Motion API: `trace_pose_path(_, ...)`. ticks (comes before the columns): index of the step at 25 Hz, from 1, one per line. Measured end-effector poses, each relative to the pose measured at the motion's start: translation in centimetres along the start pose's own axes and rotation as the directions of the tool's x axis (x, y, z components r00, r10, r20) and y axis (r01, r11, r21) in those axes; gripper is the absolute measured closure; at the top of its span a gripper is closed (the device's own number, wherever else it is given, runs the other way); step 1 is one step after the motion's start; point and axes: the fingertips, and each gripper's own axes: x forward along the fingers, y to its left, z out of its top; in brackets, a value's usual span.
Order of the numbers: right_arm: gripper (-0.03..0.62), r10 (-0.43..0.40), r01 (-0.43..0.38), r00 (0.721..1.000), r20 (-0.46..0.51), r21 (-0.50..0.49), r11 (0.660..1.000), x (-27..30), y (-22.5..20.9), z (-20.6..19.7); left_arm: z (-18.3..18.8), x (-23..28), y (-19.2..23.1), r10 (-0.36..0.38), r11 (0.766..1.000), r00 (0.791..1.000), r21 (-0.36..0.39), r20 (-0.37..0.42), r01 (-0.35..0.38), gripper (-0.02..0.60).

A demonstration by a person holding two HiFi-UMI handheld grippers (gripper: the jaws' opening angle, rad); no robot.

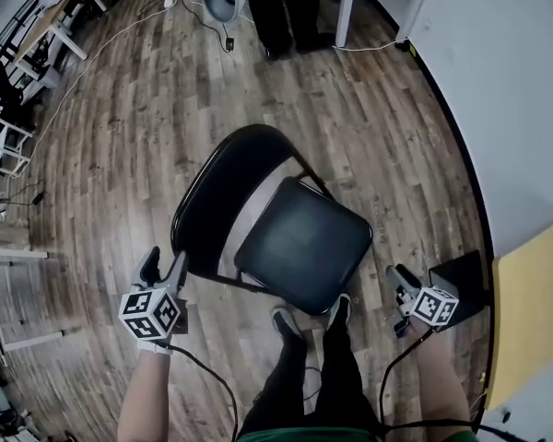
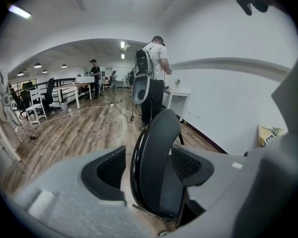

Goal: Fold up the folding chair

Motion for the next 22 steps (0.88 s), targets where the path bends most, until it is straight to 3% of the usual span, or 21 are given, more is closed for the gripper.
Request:
trace_pose_path(3, 0.313, 0.006, -0.004, 0.999, -0.036, 0.062, 0.998, 3.5, -3.4, -1.1, -1.1, 1.1, -0.1, 0.014, 1.000, 0.999, -0.016, -0.038, -0.015, 0.266)
trace_pose_path(8, 0.206, -0.010, 0.017, 0.995, -0.097, 0.076, 0.997, 9.1, -8.4, -3.1, -3.3, 3.0, 0.3, 0.059, 0.998, 0.993, -0.017, -0.100, -0.061, 0.232)
trace_pose_path(14, 0.183, -0.016, 0.038, 0.983, -0.185, 0.116, 0.993, 13.3, -13.5, -7.5, -5.1, 5.8, 0.3, 0.060, 0.995, 0.991, -0.069, -0.124, -0.069, 0.218)
trace_pose_path(22, 0.158, -0.006, 0.026, 0.970, -0.244, 0.080, 0.996, 17.9, -17.6, -9.1, -6.0, 8.3, 1.5, 0.085, 0.992, 0.990, -0.089, -0.116, -0.095, 0.218)
